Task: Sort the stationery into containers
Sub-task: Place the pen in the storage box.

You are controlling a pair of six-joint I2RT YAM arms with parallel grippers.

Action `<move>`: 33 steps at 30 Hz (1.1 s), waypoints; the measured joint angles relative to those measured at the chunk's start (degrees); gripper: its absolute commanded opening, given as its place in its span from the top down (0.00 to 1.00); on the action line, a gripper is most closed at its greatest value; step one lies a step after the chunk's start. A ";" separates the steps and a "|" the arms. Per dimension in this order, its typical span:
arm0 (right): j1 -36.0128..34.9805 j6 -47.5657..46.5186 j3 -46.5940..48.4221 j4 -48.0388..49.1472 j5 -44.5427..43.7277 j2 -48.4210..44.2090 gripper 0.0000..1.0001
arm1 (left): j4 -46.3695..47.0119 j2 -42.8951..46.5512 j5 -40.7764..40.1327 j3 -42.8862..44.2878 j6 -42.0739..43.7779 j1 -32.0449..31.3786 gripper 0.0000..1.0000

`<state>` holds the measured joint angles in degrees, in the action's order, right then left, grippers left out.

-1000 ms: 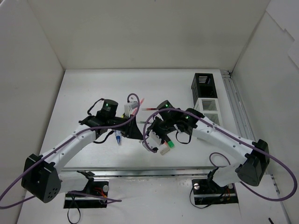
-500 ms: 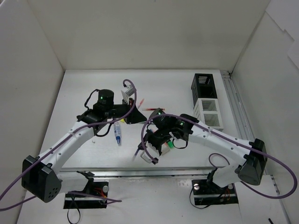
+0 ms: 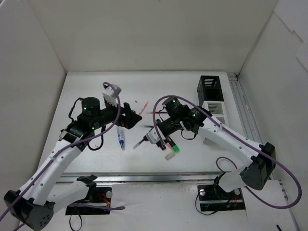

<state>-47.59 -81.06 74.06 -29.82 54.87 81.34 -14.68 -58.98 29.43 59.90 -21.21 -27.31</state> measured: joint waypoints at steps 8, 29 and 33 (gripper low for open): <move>11.43 30.49 -5.92 27.89 -3.58 -0.50 1.00 | -5.73 12.59 -16.59 -0.13 -2.05 5.29 0.01; 43.63 74.93 -6.25 65.13 -40.79 8.74 1.00 | -10.93 15.08 -26.53 -7.21 -4.57 6.80 0.01; 47.17 73.64 -1.88 68.19 -40.48 18.01 1.00 | -10.82 13.90 -26.58 -7.21 -4.55 6.80 0.01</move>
<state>-0.43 -7.42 72.18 38.37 14.39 99.35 -25.50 -45.08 2.85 52.69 -25.76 -20.51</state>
